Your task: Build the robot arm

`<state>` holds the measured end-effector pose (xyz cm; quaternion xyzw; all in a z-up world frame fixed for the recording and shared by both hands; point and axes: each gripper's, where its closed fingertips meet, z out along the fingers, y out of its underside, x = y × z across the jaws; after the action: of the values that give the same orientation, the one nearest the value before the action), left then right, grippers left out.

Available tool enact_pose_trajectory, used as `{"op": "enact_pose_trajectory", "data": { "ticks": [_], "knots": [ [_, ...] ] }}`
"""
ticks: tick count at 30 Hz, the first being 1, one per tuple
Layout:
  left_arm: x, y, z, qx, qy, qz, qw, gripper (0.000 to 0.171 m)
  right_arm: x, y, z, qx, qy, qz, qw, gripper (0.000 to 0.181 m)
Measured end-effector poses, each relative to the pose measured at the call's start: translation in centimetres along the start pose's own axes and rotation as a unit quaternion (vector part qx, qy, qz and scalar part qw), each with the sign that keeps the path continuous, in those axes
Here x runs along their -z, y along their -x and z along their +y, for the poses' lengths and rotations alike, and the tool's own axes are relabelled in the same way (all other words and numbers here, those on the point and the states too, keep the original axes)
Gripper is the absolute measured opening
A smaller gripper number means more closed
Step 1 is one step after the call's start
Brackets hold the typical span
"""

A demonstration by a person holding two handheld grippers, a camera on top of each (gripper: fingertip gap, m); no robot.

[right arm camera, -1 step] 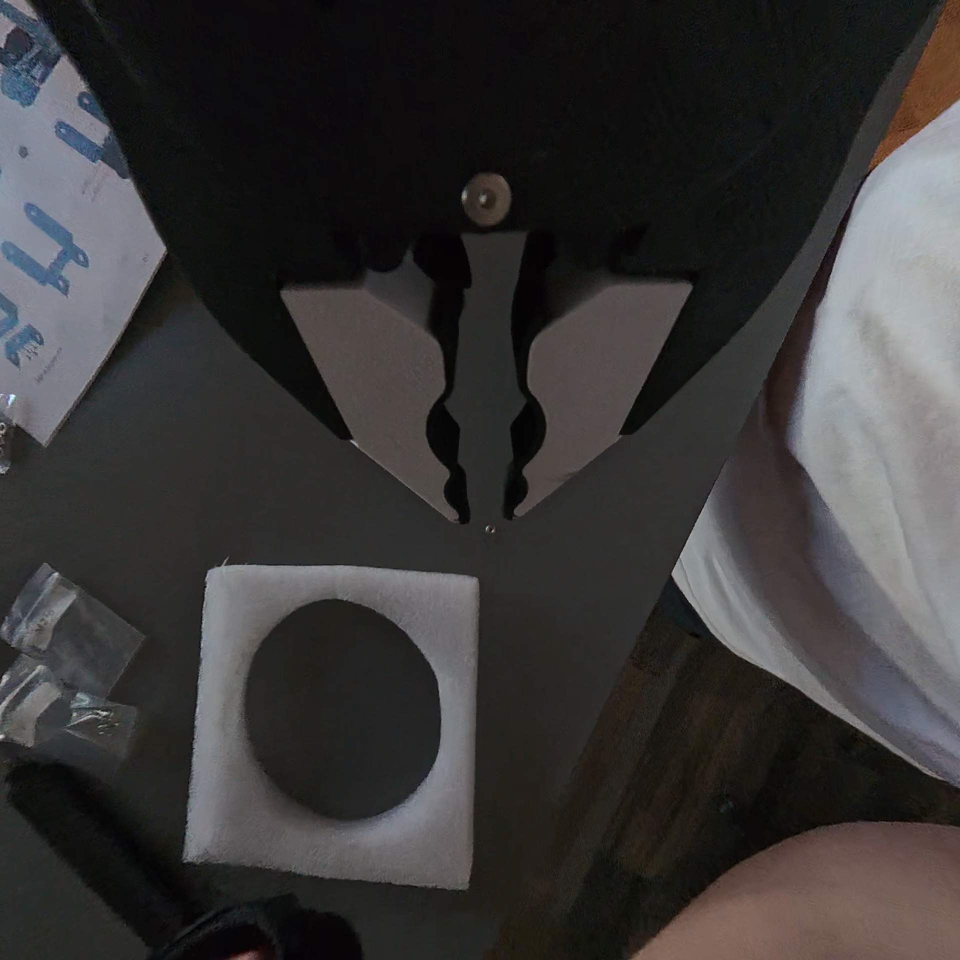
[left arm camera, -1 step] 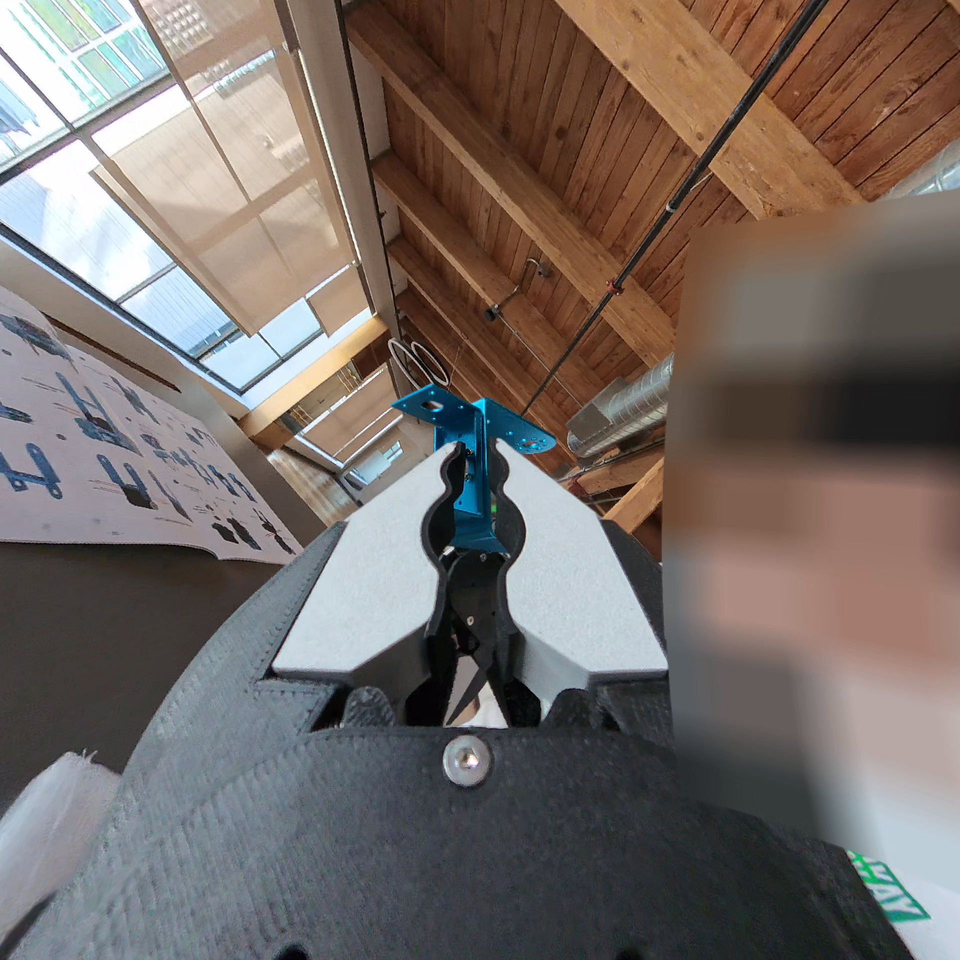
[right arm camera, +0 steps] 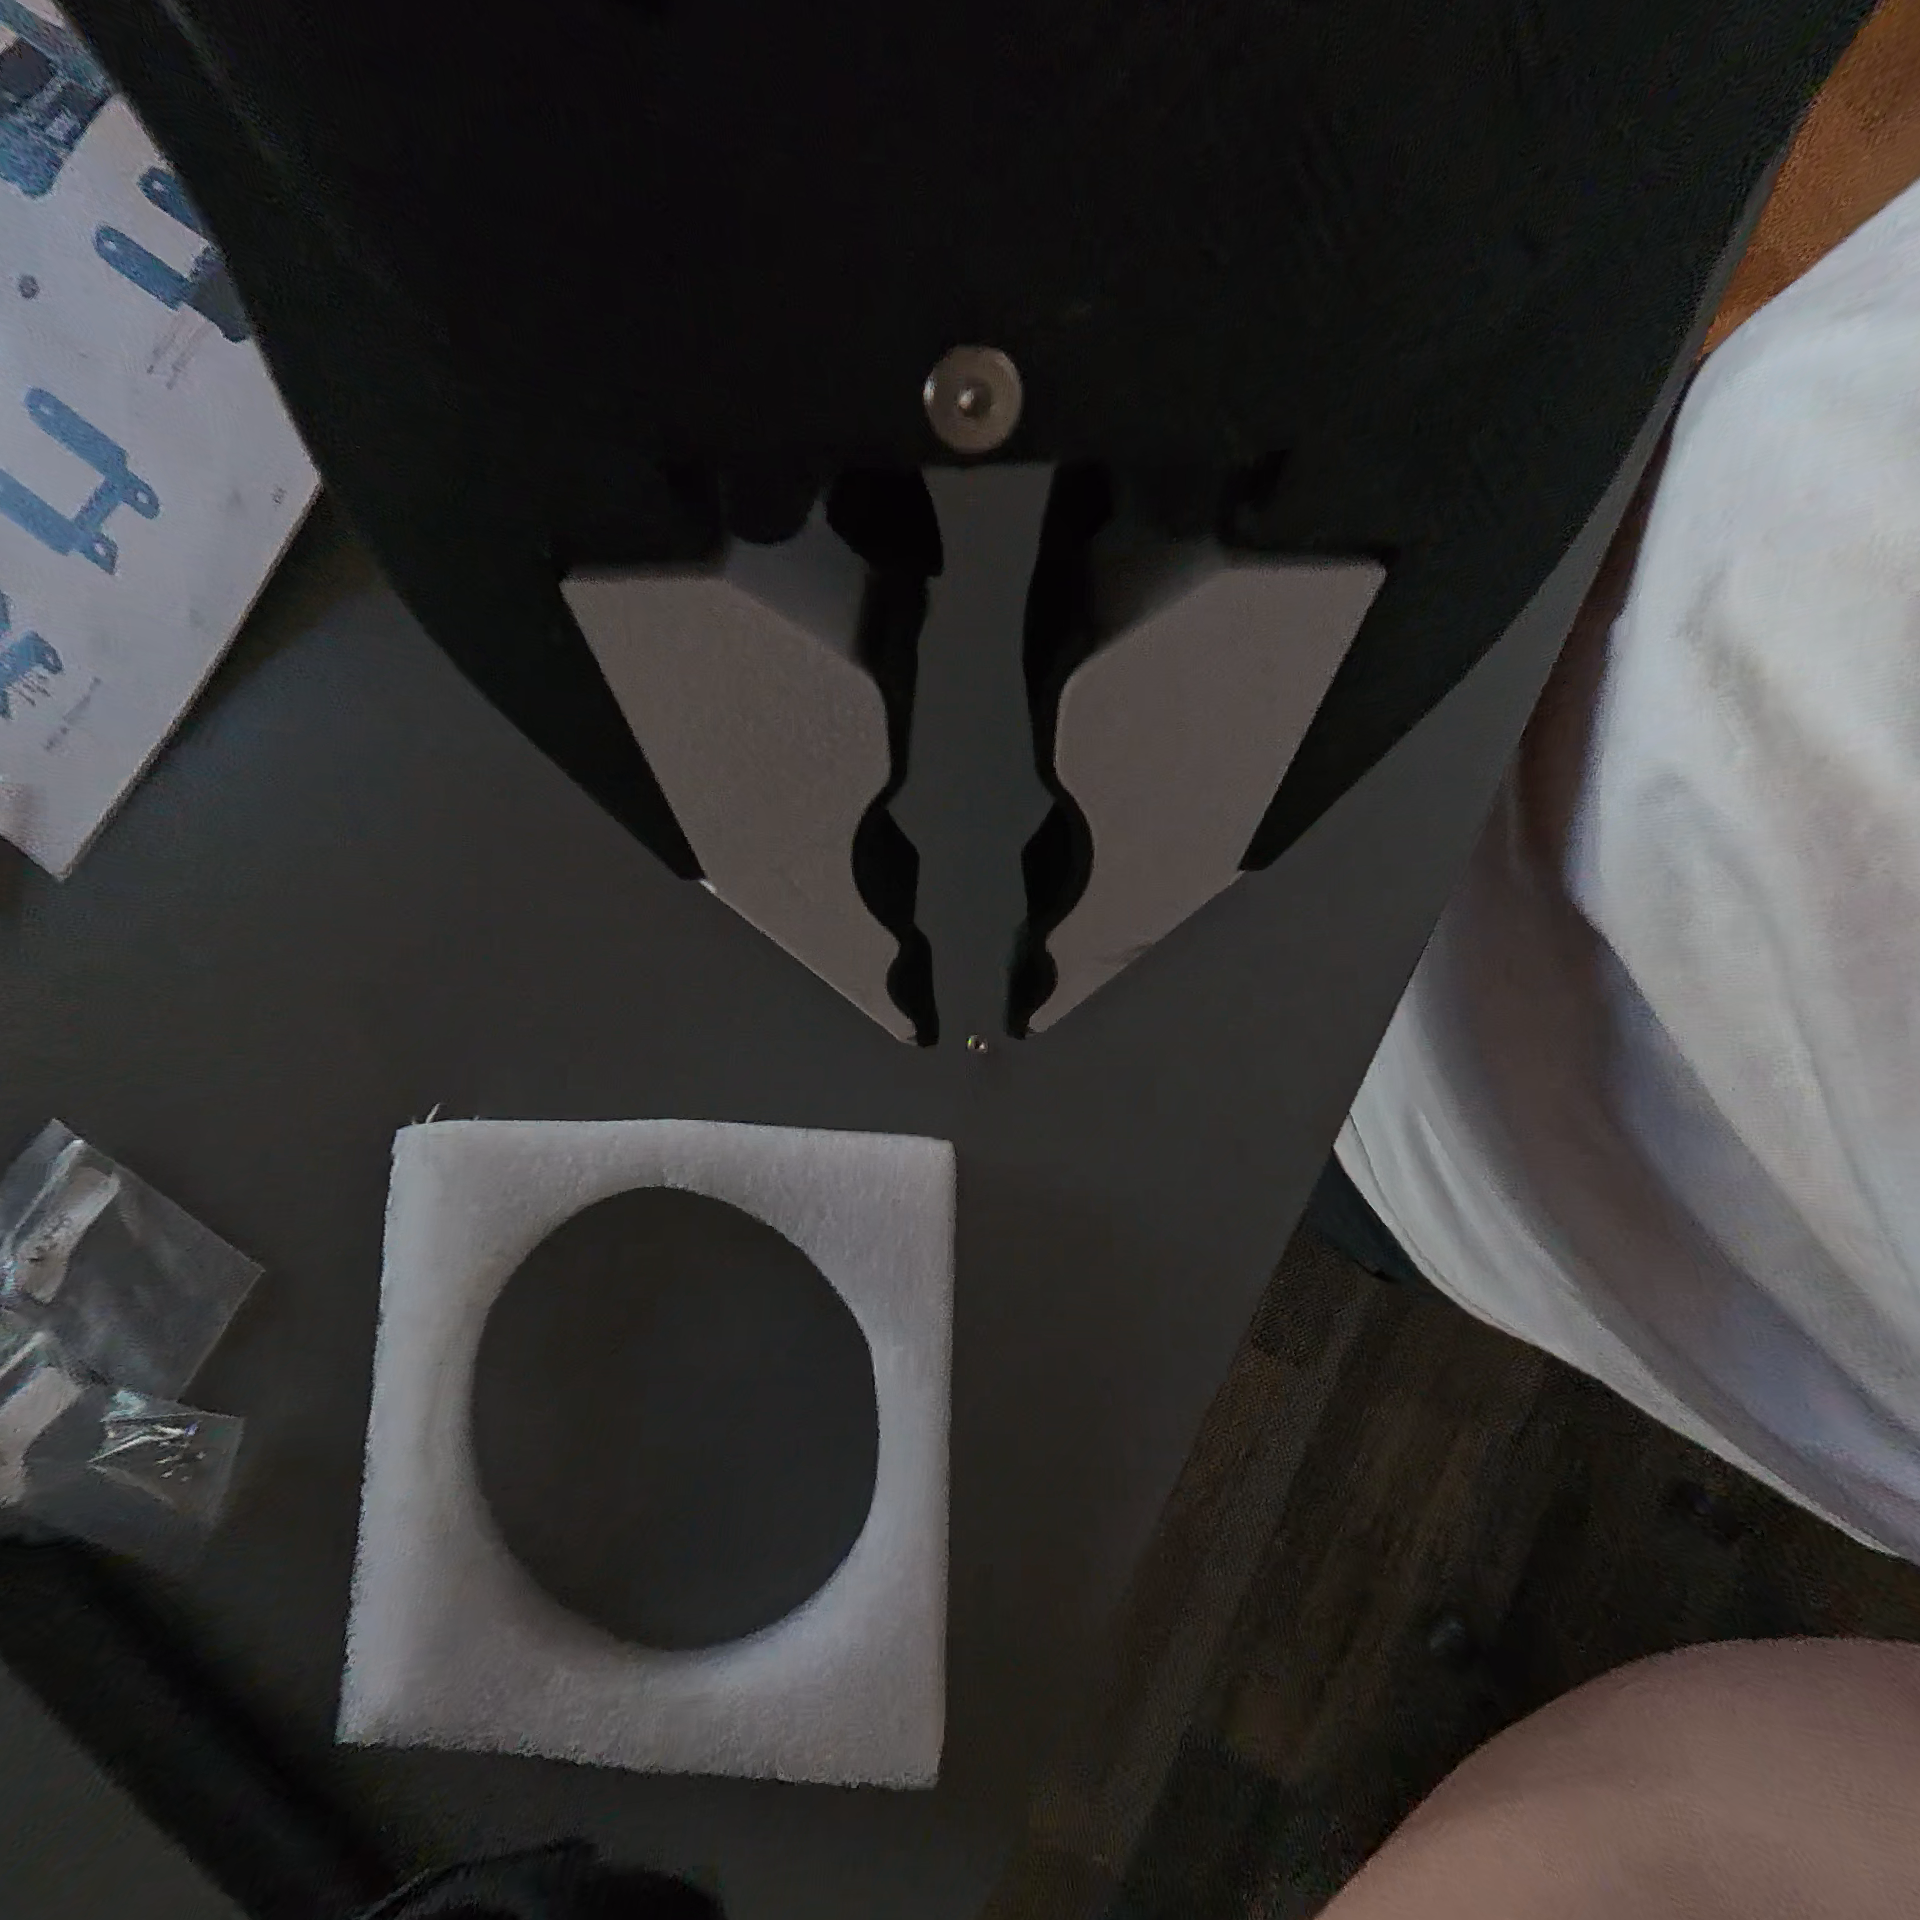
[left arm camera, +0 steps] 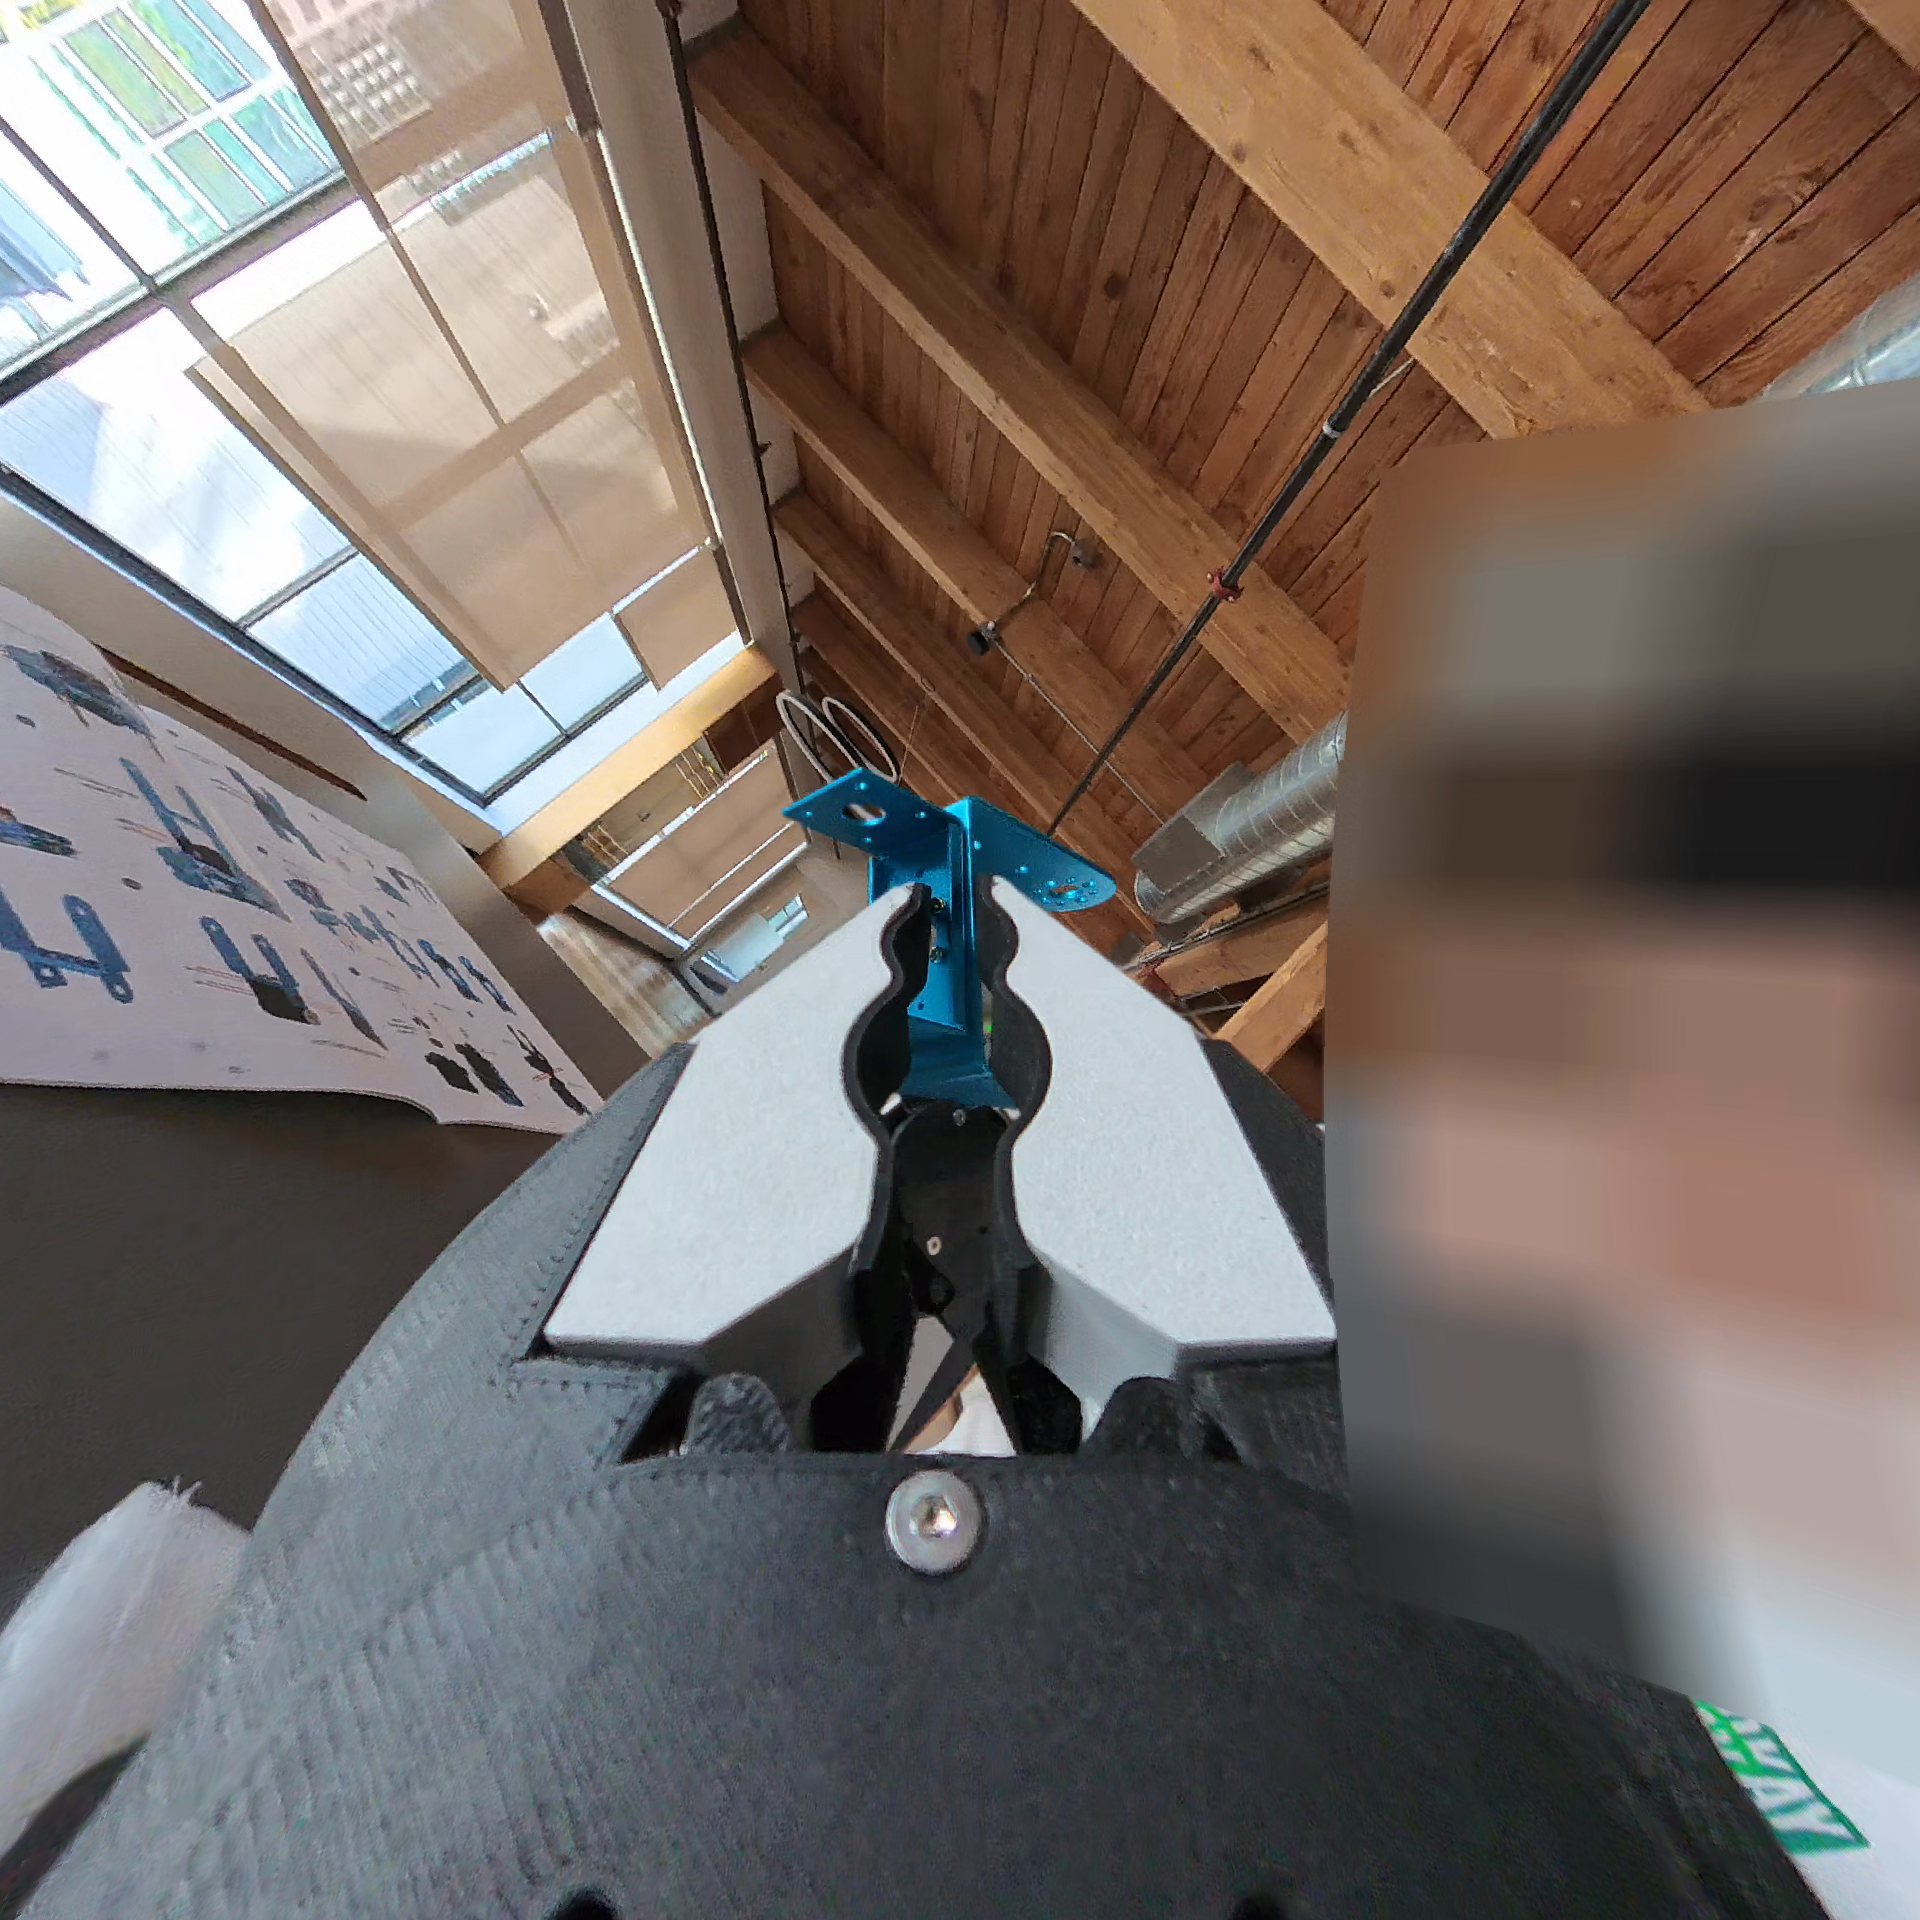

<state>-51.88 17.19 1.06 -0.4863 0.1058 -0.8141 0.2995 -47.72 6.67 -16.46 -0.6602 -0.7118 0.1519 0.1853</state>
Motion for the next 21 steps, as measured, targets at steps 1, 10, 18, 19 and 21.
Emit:
{"op": "enact_pose_trajectory", "data": {
  "ticks": [1,10,18,19,21],
  "knots": [
    [0.4,-0.3,-0.1,-0.006,-0.002,-0.001,1.0,0.007,-0.3,0.0,-0.2,-0.01,0.007,-0.002,1.0,0.013],
    [2.0,-2.0,-0.3,-0.023,-0.01,0.011,1.0,0.007,-1.5,0.0,0.7,-0.065,0.084,0.008,0.994,0.014],
    [2.2,-2.2,0.0,-0.017,-0.004,0.028,0.999,0.007,-1.9,0.3,0.8,-0.074,0.109,0.004,0.991,0.01],
    [2.3,-2.2,0.1,-0.017,-0.003,0.028,0.999,0.007,-1.9,0.2,0.8,-0.072,0.11,0.007,0.991,0.009],
    [2.3,-2.2,0.0,-0.016,-0.003,0.031,0.999,0.007,-2.0,0.3,0.7,-0.07,0.114,0.005,0.991,0.007]
  ]
}}
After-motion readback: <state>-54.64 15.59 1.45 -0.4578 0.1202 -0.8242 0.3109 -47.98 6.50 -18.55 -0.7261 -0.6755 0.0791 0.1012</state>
